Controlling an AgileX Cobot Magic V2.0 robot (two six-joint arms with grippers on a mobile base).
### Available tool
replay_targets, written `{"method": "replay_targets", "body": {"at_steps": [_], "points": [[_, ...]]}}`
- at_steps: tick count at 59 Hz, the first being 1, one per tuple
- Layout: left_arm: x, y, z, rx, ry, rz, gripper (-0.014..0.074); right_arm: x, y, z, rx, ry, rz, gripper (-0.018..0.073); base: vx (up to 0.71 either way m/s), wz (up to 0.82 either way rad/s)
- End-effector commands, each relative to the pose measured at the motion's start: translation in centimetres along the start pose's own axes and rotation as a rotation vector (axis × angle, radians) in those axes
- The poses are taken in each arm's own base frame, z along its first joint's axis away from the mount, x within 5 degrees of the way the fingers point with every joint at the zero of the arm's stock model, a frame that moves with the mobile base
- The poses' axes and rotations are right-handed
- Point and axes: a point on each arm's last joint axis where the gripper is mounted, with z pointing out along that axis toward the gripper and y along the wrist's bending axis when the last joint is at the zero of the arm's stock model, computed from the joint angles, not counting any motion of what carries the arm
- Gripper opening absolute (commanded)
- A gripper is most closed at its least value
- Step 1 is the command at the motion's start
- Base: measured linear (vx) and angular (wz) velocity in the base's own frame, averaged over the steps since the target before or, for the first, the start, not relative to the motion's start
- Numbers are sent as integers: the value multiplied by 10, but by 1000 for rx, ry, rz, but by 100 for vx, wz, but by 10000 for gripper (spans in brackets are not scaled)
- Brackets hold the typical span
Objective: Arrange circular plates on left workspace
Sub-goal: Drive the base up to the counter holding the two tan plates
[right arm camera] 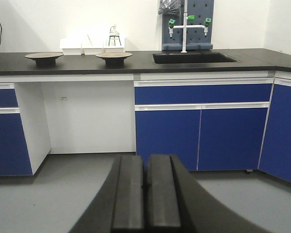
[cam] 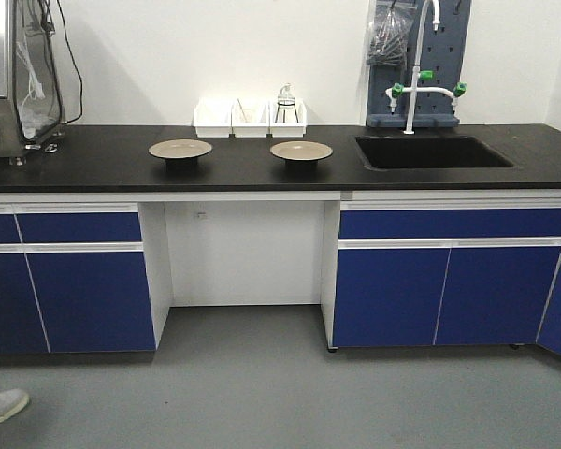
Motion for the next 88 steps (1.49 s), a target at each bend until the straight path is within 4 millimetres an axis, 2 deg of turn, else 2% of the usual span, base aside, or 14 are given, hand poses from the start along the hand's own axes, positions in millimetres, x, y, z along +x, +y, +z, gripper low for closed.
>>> {"method": "replay_targets", "body": {"at_steps": [1, 54, 88], "points": [[-5, 1, -1, -5, -93, -10, 2, -6, -1, -1, 11, -88, -9, -3, 0, 0], [-5, 1, -1, -5, -93, -10, 2, -6, -1, -1, 11, -88, -9, -3, 2, 1], [-5, 1, -1, -5, -93, -10, 2, -6, -1, -1, 11, -88, -9, -3, 22, 0]]}}
